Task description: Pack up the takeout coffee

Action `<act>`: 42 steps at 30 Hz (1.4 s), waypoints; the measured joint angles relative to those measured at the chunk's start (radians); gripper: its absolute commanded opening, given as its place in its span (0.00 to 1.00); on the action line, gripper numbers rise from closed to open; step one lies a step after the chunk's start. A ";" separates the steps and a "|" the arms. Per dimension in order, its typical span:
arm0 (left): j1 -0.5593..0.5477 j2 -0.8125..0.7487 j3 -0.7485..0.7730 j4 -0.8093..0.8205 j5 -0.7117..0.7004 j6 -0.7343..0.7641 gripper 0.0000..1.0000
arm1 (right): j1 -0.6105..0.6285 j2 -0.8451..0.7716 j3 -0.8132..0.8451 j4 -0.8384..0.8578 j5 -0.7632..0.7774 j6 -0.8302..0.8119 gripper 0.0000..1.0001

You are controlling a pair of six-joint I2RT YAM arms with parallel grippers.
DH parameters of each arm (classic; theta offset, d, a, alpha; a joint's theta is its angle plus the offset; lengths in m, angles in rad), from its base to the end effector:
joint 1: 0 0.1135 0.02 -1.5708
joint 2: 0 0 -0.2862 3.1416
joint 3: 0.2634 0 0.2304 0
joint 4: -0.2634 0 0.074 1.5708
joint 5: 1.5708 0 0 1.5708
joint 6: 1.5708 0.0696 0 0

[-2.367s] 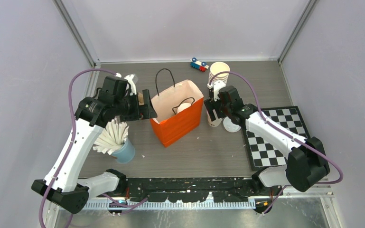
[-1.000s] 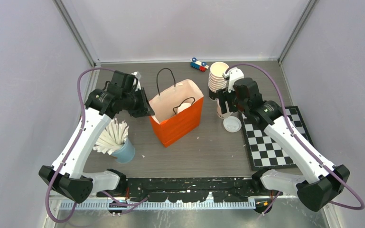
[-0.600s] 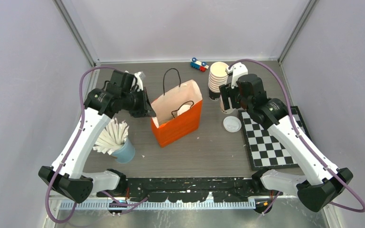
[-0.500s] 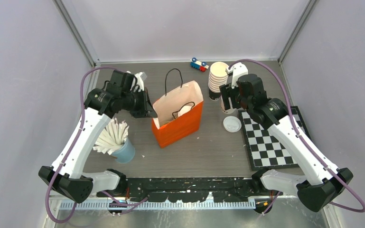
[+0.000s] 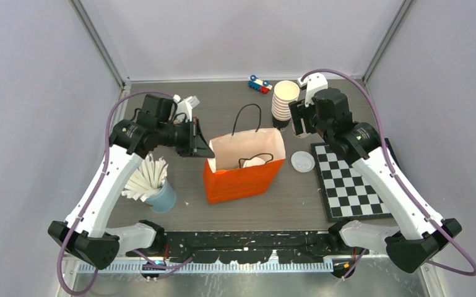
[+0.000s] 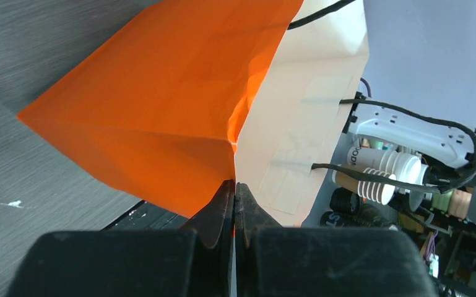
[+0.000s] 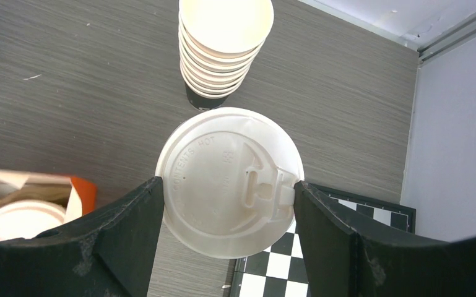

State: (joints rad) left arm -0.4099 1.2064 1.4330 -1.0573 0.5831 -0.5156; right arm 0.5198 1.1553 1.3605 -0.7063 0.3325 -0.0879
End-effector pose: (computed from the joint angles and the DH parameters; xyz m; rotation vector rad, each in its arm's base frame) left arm 0.1777 -0.1190 0.3918 0.1592 2.5211 -1.1083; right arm 0.2132 0.0958 0.4123 -0.4154 2.0003 -0.0751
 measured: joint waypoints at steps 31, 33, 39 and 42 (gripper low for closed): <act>-0.010 0.107 0.117 -0.002 -0.204 0.077 0.69 | 0.003 -0.032 0.319 -0.156 -0.179 -0.021 0.75; -0.010 0.099 0.119 -0.003 -0.238 0.071 0.74 | 0.012 -0.047 0.320 -0.158 -0.216 -0.021 0.75; -0.010 0.061 0.119 -0.017 -0.306 0.063 1.00 | 0.067 -0.019 0.396 -0.167 -0.250 -0.024 0.75; -0.009 0.020 0.095 -0.009 -0.314 0.045 1.00 | 0.106 0.009 0.435 -0.169 -0.290 -0.041 0.75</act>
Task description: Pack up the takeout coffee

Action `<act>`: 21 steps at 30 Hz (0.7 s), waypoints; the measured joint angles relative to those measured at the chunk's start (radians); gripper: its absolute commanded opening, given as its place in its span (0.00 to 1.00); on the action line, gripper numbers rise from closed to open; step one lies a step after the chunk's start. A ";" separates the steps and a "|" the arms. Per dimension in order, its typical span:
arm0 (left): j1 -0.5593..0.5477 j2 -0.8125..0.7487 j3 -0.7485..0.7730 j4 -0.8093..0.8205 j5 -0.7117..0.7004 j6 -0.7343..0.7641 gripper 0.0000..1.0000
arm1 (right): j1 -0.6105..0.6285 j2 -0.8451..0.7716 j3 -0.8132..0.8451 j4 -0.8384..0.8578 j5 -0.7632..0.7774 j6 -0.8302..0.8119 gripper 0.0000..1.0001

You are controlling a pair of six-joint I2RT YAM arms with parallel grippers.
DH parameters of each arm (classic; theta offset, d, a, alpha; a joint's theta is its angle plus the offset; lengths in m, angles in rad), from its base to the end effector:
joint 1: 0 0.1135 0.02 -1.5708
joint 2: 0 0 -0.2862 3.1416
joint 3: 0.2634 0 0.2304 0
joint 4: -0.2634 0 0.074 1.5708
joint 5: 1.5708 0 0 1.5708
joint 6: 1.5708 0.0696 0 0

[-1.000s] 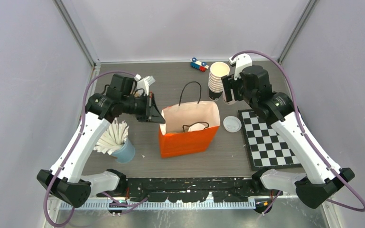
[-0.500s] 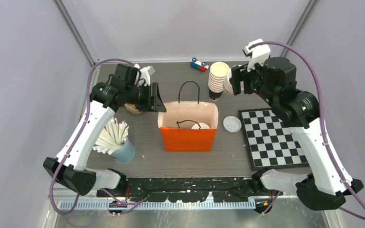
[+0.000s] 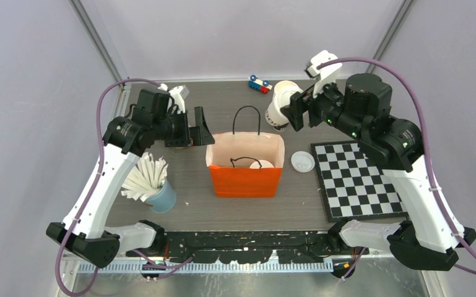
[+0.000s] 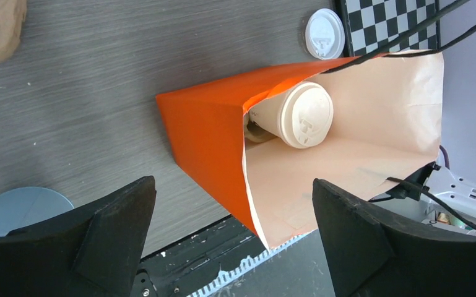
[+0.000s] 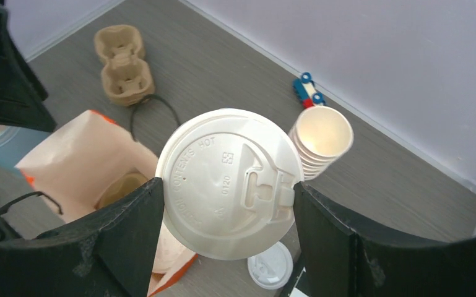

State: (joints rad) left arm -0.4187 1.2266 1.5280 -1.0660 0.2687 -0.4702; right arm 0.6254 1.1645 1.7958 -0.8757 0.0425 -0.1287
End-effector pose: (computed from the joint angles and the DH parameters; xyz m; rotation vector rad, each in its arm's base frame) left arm 0.1934 -0.1063 0.4086 0.0772 2.4249 -0.7397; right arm 0.1560 0.1090 0.5214 -0.6440 1.7088 0.3130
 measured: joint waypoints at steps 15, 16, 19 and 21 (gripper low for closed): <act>0.061 -0.020 -0.055 0.030 0.109 -0.069 0.72 | 0.285 0.122 0.090 -0.015 -0.038 -0.058 0.75; 0.062 -0.020 -0.056 0.031 0.119 -0.075 0.71 | 0.295 0.123 0.087 -0.013 -0.039 -0.061 0.75; 0.066 -0.018 -0.065 0.035 0.153 -0.098 0.67 | 0.310 0.122 0.066 -0.005 -0.050 -0.074 0.76; 0.067 -0.013 -0.069 0.039 0.172 -0.107 0.64 | 0.311 0.120 0.040 0.008 -0.065 -0.085 0.76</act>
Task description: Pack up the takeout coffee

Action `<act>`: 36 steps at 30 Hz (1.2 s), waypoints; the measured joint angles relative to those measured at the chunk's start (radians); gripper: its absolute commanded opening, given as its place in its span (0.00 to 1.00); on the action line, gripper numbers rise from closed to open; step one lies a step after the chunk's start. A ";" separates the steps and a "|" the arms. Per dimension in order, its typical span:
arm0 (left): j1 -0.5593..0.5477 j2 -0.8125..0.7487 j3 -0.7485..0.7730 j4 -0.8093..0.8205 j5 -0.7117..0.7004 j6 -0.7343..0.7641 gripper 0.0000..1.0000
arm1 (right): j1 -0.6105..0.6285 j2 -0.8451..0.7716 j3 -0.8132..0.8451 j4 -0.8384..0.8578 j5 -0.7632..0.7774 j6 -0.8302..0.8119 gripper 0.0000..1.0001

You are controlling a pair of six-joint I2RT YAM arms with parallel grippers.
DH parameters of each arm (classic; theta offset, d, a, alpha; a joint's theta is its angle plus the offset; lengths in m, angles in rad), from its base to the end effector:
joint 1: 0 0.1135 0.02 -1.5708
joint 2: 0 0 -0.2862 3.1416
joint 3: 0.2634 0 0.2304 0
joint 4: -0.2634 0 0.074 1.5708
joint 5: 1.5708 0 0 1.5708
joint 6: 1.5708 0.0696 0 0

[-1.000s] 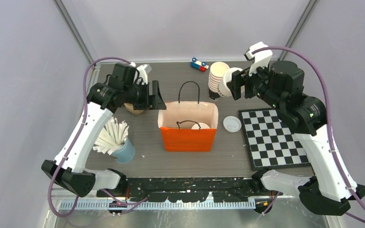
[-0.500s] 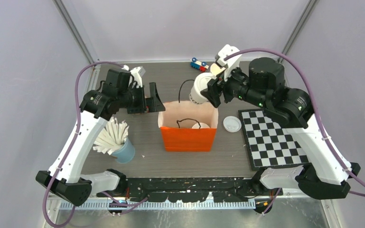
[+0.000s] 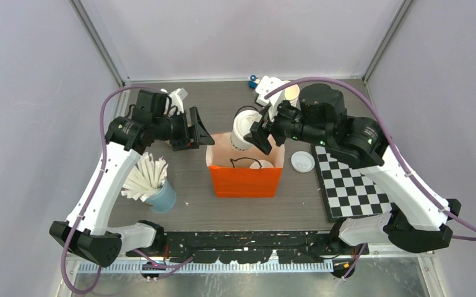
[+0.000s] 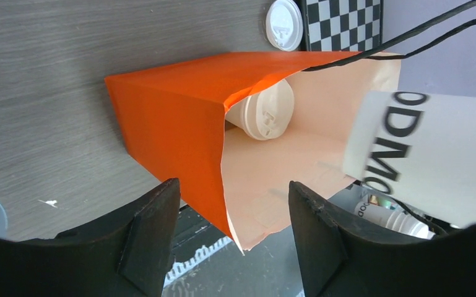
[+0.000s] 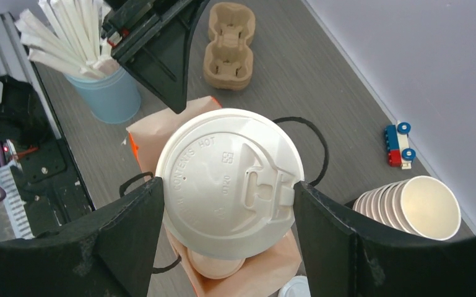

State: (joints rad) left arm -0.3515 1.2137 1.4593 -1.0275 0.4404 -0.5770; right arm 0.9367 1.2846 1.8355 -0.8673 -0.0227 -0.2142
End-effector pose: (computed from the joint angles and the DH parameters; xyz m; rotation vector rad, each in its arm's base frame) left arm 0.1948 -0.1030 0.3974 -0.0490 2.4694 -0.9506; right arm 0.1372 0.1893 0.5109 -1.0581 1.6021 0.5122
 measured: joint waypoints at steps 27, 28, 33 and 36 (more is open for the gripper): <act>0.000 0.048 -0.030 0.030 0.036 -0.038 0.27 | 0.000 0.028 -0.251 0.105 -0.098 -0.219 0.77; 0.000 0.048 -0.030 0.029 0.036 -0.035 0.27 | 0.000 0.031 -0.257 0.106 -0.101 -0.225 0.77; 0.000 0.052 -0.029 0.028 0.039 -0.023 0.28 | 0.000 0.042 -0.278 0.108 -0.122 -0.246 0.76; 0.000 0.062 -0.025 0.022 0.045 -0.018 0.30 | 0.000 0.044 -0.292 0.112 -0.130 -0.255 0.76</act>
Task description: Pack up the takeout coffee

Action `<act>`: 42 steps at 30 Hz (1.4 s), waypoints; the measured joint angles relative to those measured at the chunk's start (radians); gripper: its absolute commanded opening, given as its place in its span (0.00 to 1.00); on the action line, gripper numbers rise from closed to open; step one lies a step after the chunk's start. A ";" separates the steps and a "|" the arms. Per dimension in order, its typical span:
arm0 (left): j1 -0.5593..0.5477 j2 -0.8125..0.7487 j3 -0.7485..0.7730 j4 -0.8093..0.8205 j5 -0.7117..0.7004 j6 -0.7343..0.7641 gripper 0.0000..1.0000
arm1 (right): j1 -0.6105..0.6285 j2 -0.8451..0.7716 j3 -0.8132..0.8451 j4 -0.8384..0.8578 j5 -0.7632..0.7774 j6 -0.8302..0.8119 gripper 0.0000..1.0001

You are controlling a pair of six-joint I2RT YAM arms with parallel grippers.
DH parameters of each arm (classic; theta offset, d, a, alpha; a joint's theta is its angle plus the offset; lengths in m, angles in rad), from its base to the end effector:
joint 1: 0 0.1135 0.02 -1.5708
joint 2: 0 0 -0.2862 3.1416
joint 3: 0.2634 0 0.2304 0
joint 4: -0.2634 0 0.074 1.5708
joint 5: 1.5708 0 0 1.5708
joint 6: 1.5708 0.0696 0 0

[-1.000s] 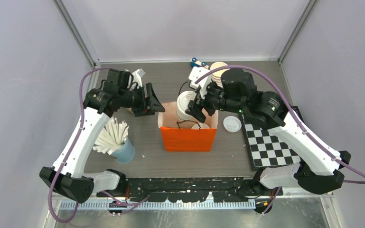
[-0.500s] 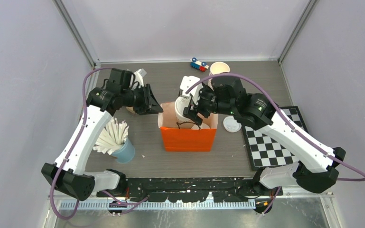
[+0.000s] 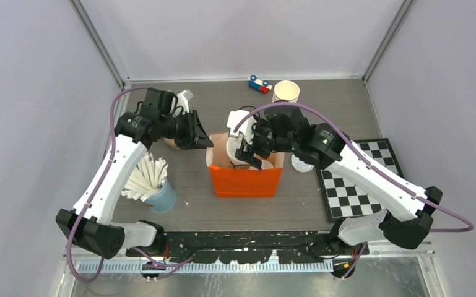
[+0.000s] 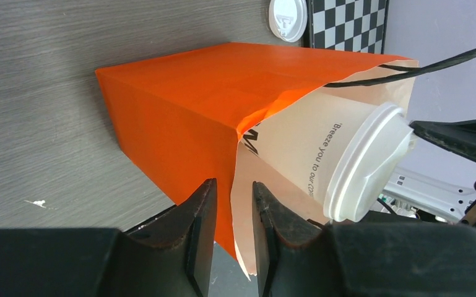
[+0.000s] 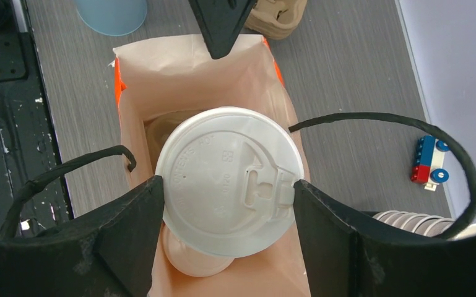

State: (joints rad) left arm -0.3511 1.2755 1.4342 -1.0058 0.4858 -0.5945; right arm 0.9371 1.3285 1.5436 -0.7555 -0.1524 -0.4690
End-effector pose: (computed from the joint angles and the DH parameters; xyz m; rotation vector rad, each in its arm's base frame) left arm 0.2110 -0.1119 0.3801 -0.0717 2.5430 -0.9954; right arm 0.1563 0.2305 0.4240 -1.4497 1.5679 0.4386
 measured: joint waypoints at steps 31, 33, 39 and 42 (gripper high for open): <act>0.000 -0.035 -0.117 0.220 0.148 0.003 0.00 | 0.074 -0.082 -0.189 0.086 0.141 -0.021 0.76; 0.000 -0.049 -0.142 0.266 0.162 0.012 0.00 | 0.075 -0.082 -0.200 0.102 0.180 -0.040 0.76; 0.000 -0.055 -0.153 0.367 0.186 0.066 0.00 | 0.074 -0.073 -0.201 0.137 0.228 -0.084 0.76; 0.000 -0.066 -0.174 0.420 0.189 0.082 0.00 | 0.074 -0.058 -0.201 0.150 0.233 -0.095 0.76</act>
State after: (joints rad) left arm -0.3511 1.2091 1.2602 -0.5854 0.6746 -0.5121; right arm 1.0115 1.2709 1.3426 -0.6060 0.0811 -0.5636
